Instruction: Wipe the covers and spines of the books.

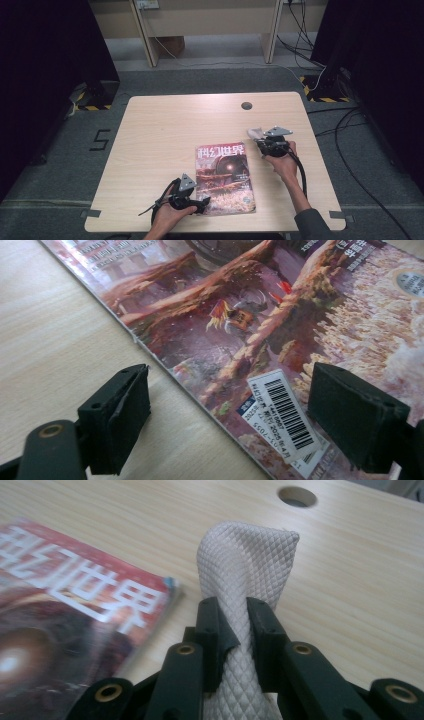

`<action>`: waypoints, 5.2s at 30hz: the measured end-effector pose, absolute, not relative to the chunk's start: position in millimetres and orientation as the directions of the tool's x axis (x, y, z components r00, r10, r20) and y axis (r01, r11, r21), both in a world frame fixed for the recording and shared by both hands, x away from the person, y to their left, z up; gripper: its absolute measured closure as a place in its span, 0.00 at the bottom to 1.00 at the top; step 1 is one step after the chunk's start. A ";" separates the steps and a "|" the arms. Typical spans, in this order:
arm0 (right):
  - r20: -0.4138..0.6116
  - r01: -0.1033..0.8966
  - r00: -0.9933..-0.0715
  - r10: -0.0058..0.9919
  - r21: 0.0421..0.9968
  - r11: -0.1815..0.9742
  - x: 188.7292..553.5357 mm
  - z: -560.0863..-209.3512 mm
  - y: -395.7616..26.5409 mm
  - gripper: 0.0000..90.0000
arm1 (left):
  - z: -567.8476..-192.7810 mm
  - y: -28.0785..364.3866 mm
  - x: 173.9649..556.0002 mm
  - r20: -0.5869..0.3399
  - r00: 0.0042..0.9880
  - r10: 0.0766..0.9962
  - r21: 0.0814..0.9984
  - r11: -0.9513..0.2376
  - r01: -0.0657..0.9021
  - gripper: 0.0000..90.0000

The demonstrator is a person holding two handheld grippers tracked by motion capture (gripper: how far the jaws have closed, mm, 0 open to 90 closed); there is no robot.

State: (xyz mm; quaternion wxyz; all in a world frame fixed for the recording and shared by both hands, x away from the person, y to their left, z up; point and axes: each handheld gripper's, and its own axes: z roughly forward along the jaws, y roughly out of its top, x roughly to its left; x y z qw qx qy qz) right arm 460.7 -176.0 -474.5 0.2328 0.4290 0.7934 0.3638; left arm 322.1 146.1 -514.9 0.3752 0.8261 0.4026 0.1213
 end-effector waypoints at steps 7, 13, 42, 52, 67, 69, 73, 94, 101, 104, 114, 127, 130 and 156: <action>-0.059 0.457 -0.630 0.774 0.777 0.432 448.1 -470.1 -139.3 0.86 | -513.7 143.1 317.8 -0.104 0.662 0.742 0.722 -0.401 0.564 0.25; -0.072 0.445 -0.693 0.718 0.740 0.504 439.9 -482.3 -112.8 0.86 | -513.2 137.6 312.1 -0.098 0.670 0.736 0.726 -0.408 0.553 0.30; -0.147 0.490 -0.617 0.773 0.697 0.524 455.0 -499.5 -131.5 0.84 | -510.8 118.1 292.4 -0.002 0.715 0.699 0.742 -0.478 0.469 0.33; -0.156 0.442 -0.687 0.710 0.686 0.578 439.6 -499.2 -109.0 0.84 | -510.9 118.7 292.9 -0.001 0.716 0.698 0.741 -0.481 0.469 0.32; -0.194 0.478 -0.590 0.784 0.698 0.533 455.4 -501.7 -131.9 0.84 | -511.2 118.7 292.7 0.003 0.718 0.696 0.744 -0.481 0.463 0.32; -0.192 0.473 -0.604 0.773 0.695 0.542 451.8 -501.1 -126.9 0.84 | -511.1 118.9 292.8 0.004 0.719 0.695 0.744 -0.483 0.462 0.32; -0.172 0.450 -0.656 0.735 0.693 0.563 442.4 -500.6 -111.3 0.84 | -511.0 119.0 292.5 0.006 0.720 0.694 0.743 -0.485 0.462 0.32; -0.143 0.464 -0.657 0.740 0.697 0.547 446.8 -500.7 -104.5 0.83 | -509.6 121.8 281.5 0.003 0.715 0.699 0.734 -0.487 0.473 0.32; -0.134 0.428 -0.710 0.691 0.698 0.574 441.9 -501.2 -76.0 0.83 | -509.3 124.1 281.1 0.003 0.722 0.692 0.725 -0.498 0.475 0.30; -0.135 0.418 -0.721 0.680 0.697 0.583 441.2 -501.5 -64.5 0.83 | -509.3 123.8 280.9 0.004 0.722 0.692 0.727 -0.498 0.472 0.30; -0.134 0.422 -0.720 0.680 0.695 0.583 447.2 -501.8 -47.5 0.82 | -509.3 123.8 281.7 0.005 0.723 0.691 0.725 -0.501 0.473 0.29; -0.131 0.400 -0.756 0.642 0.684 0.610 446.8 -500.8 -27.8 0.82 | -509.3 123.3 281.1 0.009 0.721 0.692 0.727 -0.500 0.471 0.29; -0.153 0.390 -0.755 0.638 0.677 0.624 448.6 -500.3 -23.7 0.82 | -509.4 123.3 281.4 0.009 0.723 0.691 0.727 -0.501 0.469 0.29; -0.111 0.356 -0.817 0.566 0.674 0.647 428.1 -499.3 -18.1 0.81 | -509.5 123.4 281.1 0.012 0.722 0.692 0.728 -0.501 0.468 0.29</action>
